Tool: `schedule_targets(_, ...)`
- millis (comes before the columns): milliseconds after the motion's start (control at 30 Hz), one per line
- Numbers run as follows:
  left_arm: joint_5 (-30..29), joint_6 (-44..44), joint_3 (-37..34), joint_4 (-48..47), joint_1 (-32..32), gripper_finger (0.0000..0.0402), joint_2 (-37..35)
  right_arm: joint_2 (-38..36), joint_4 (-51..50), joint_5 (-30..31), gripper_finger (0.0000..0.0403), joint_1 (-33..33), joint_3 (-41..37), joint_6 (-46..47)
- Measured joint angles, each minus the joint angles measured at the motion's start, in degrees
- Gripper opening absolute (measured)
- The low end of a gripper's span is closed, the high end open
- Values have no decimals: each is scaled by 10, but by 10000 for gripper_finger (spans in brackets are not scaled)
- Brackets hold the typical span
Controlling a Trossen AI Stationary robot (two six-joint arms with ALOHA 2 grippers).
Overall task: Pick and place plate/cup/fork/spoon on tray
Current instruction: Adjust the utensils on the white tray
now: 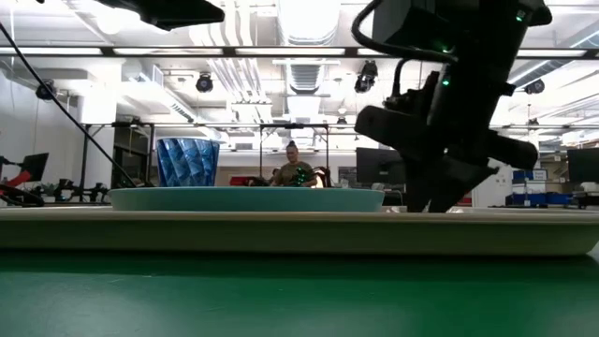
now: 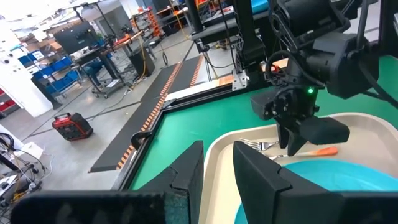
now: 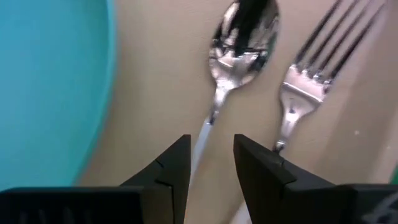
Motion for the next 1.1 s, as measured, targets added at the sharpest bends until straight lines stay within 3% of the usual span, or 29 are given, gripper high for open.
schedule_targets(1100,0,-1,0,-1,0,73,0,2,30,22,114,5,-16,12)
